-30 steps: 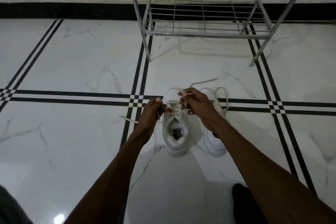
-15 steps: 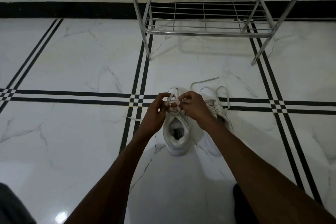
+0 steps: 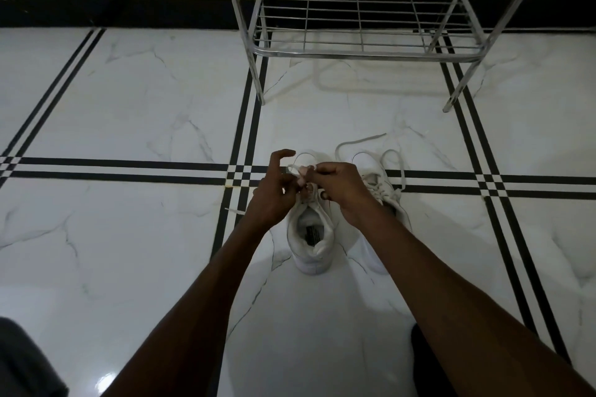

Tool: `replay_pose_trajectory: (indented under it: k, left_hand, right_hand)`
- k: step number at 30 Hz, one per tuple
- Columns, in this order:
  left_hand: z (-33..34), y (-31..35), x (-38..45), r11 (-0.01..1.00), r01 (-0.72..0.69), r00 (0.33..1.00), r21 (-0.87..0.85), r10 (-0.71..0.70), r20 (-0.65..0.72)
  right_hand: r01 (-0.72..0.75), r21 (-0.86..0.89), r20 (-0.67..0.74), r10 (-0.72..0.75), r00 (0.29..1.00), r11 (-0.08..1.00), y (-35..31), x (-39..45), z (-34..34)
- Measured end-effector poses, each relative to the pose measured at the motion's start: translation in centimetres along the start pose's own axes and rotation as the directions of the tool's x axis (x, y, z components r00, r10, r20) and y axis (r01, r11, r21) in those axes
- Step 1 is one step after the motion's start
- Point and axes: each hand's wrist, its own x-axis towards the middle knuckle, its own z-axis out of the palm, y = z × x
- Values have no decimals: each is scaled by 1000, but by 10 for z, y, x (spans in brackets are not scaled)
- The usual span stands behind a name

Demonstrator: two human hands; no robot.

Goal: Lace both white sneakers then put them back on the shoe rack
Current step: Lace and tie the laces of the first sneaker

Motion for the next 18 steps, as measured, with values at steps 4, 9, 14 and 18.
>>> replay_pose_trajectory:
  k: [4,9,14,18]
  left_hand:
    - [-4,1,-2,960,198,980,-198,-191,52]
    - [-7,-2,2,898,298,954,-322,-294,65]
    - [-7,-5,2,878,310,950,-365,-299,90]
    - [-9,-12,2,873,291,956,-390,-274,101]
  right_hand:
    - [-24,109,65,17,998,994,4,0,-4]
    - [210,-267,172,-168,971,941,-5,2,-19]
    - [328,-483,248,-232,941,812,-16,8,-22]
    - [347,-366,178,-301,937,863,-11,10,-20]
